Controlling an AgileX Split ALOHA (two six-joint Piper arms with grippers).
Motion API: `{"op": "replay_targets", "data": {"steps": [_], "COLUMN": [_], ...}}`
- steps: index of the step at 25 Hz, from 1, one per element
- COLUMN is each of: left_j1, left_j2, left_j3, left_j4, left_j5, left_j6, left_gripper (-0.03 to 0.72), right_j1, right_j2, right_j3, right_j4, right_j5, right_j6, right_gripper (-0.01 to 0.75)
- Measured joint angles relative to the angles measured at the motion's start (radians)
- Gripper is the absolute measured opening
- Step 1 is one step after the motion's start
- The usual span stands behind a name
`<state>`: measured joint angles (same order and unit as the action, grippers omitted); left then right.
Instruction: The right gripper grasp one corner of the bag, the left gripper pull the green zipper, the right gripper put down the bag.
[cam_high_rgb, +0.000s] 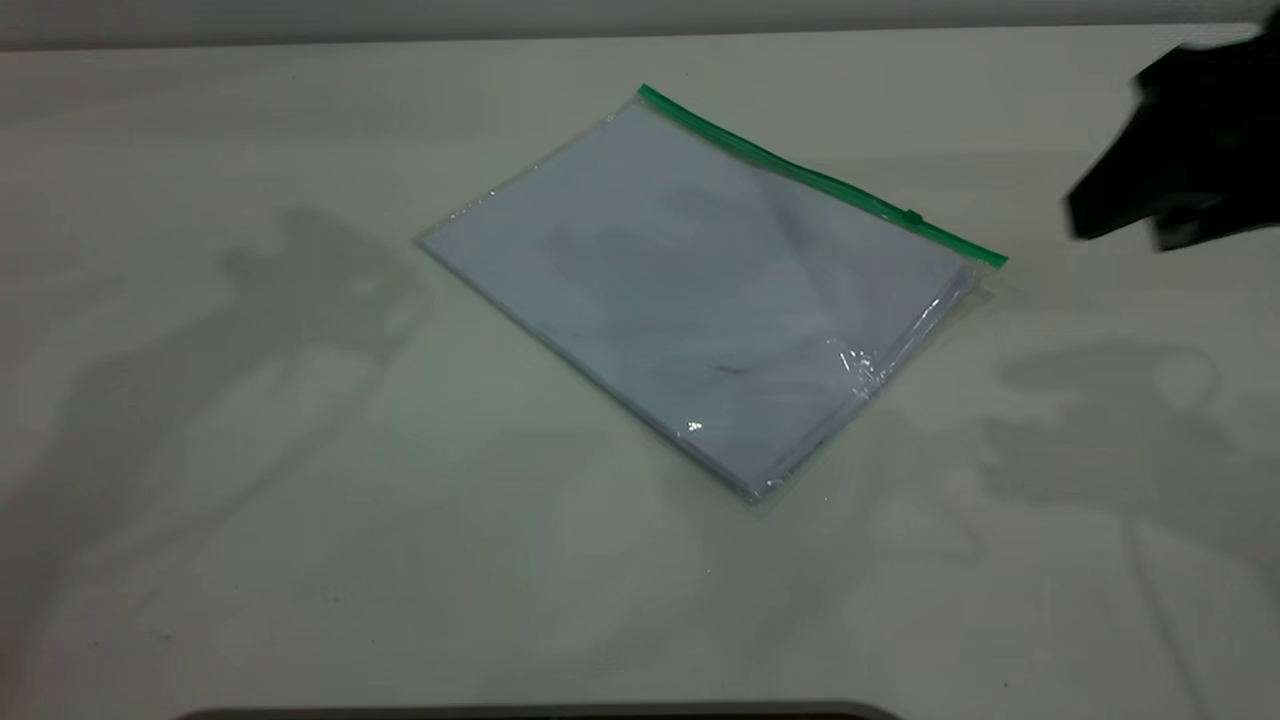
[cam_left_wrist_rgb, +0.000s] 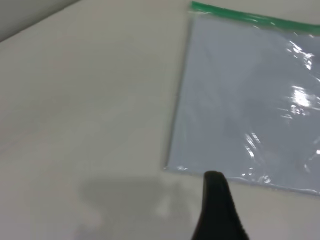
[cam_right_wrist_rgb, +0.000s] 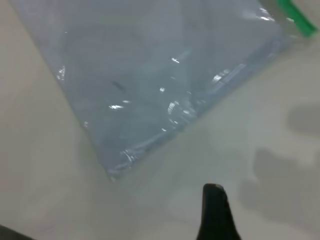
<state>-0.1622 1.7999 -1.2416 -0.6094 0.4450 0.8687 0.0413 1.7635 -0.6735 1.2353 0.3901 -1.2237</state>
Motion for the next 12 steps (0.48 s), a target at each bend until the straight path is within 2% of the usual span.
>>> {"op": "replay_targets", "data": {"steps": [3, 6, 12], "left_j1": [-0.029, -0.045, -0.063], "left_j2": [0.054, 0.085, 0.093], "left_j3": [-0.036, -0.047, -0.052], "left_j4": [-0.001, -0.002, -0.003], "left_j5": [0.014, 0.018, 0.013], "left_j6": [0.016, 0.019, 0.02], "left_gripper": [0.568, 0.568, 0.568], "right_j1": [0.0, 0.0, 0.0], "right_j2": [0.115, 0.22, 0.419], "right_j3": [-0.046, -0.091, -0.201], "right_j4": [0.252, 0.414, 0.532], "right_j5": [0.048, 0.088, 0.098], "right_j6": [-0.268, -0.448, -0.566], "right_gripper": [0.55, 0.55, 0.55]}}
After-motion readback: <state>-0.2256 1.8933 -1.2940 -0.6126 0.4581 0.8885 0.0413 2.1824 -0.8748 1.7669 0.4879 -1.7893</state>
